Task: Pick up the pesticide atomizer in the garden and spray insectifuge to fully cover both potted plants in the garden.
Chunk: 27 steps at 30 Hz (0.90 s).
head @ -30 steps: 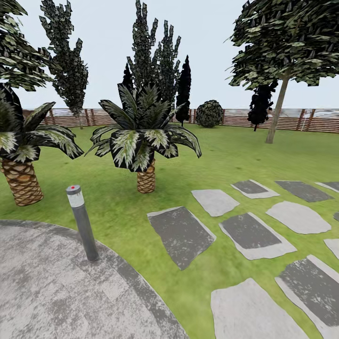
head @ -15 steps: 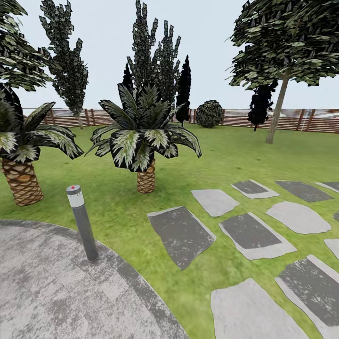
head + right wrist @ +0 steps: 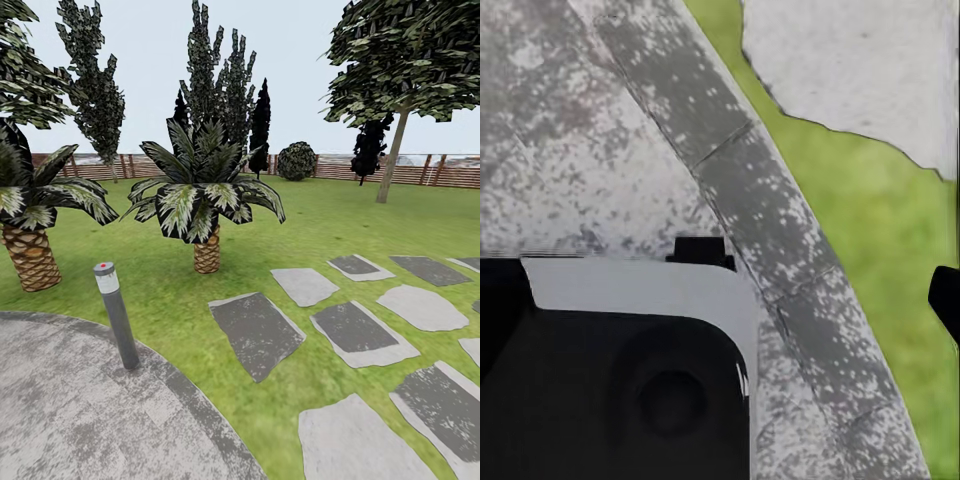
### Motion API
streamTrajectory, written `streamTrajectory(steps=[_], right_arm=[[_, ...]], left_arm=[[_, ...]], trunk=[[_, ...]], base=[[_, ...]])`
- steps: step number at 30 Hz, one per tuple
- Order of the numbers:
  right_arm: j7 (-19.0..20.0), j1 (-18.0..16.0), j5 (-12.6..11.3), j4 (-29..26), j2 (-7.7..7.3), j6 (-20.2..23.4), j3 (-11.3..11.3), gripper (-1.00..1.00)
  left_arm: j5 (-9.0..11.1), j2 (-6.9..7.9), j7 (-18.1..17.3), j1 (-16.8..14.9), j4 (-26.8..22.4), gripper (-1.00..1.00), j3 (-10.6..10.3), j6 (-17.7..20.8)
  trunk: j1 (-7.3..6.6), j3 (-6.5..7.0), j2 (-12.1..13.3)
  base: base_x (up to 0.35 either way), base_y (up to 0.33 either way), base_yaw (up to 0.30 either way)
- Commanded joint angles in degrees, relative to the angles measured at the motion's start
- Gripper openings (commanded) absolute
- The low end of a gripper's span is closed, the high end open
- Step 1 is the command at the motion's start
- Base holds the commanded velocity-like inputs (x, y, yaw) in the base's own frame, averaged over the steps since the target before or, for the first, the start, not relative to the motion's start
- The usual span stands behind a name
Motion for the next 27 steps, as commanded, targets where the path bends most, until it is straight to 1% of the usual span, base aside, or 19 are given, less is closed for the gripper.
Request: streamTrajectory(steps=[1, 3, 4, 7, 9, 12, 16, 19, 20, 23, 27], right_arm=[[0.0, 0.0, 0.0, -1.1, 0.00, -0.3, 0.0, 1.00], [0.0, 0.0, 0.0, -3.4, 0.00, -1.0, 0.0, 1.00], [0.1, 0.0, 0.0, -4.0, 0.00, -1.3, 0.0, 1.00], [0.1, 0.0, 0.0, -7.2, -0.01, -3.6, -0.1, 1.00], [0.0, 0.0, 0.0, -9.1, -0.01, -5.6, -0.1, 1.00], [0.0, 0.0, -0.1, -11.2, -0.14, -9.7, -0.3, 1.00], [0.0, 0.0, -0.2, -13.7, -0.80, -12.5, -0.4, 1.00], [0.0, -0.6, -0.3, -18.2, -0.99, -13.3, -0.5, 1.00], [0.1, -0.9, -0.3, -20.5, -1.03, -13.5, -0.6, 1.00], [0.1, -1.0, -0.2, -23.3, -0.99, -13.6, -0.6, 1.00], [0.1, -1.1, -0.1, -24.4, -0.98, -13.7, -0.6, 1.00]], left_arm=[[-0.1, 0.05, 0.0, -0.2, -1.5, 1.00, -0.1, -0.4], [0.0, 0.14, 0.0, -0.3, -4.6, 1.00, 0.0, -0.9], [0.0, 0.16, 0.0, -0.3, -5.3, 1.00, 0.0, -0.9], [0.1, 0.23, 0.3, -0.5, -8.8, 1.00, 0.1, -1.0], [0.1, 0.27, 0.9, -0.7, -10.9, 1.00, 0.2, -1.0], [0.2, 0.12, 2.9, -1.9, -13.3, 1.00, 0.3, -0.9], [0.0, -0.27, 4.1, -3.7, -14.1, 1.00, 0.1, -1.0], [-0.2, -0.39, 4.2, -5.8, -14.3, 1.00, -0.1, -1.2], [-0.2, -0.34, 4.2, -6.8, -14.4, 1.00, -0.1, -1.2], [0.1, -0.11, 4.1, -7.5, -14.4, 1.00, 0.0, -1.2], [0.0, 0.12, 4.0, -7.4, -14.2, 1.00, 0.1, -1.2]], trunk=[[0.00, -0.06, 0.0], [0.00, -0.06, 0.0], [0.00, -0.06, 0.0], [0.00, -0.06, 0.0], [0.00, -0.06, 0.0], [0.00, -0.06, 0.0], [0.00, -0.06, 0.0], [0.00, -0.06, 0.0], [0.00, -0.06, 0.0], [0.00, -0.06, 0.0], [0.00, -0.06, 0.0]], base=[[0.000, 0.000, 0.000], [0.000, 0.000, 0.000], [0.000, 0.000, 0.000], [0.000, 0.000, 0.000], [0.000, 0.000, 0.000], [0.000, 0.000, 0.000], [0.000, 0.000, 0.000], [0.000, 0.000, 0.000], [0.000, 0.000, 0.000], [0.000, 0.000, 0.000], [0.000, 0.000, 0.000]])
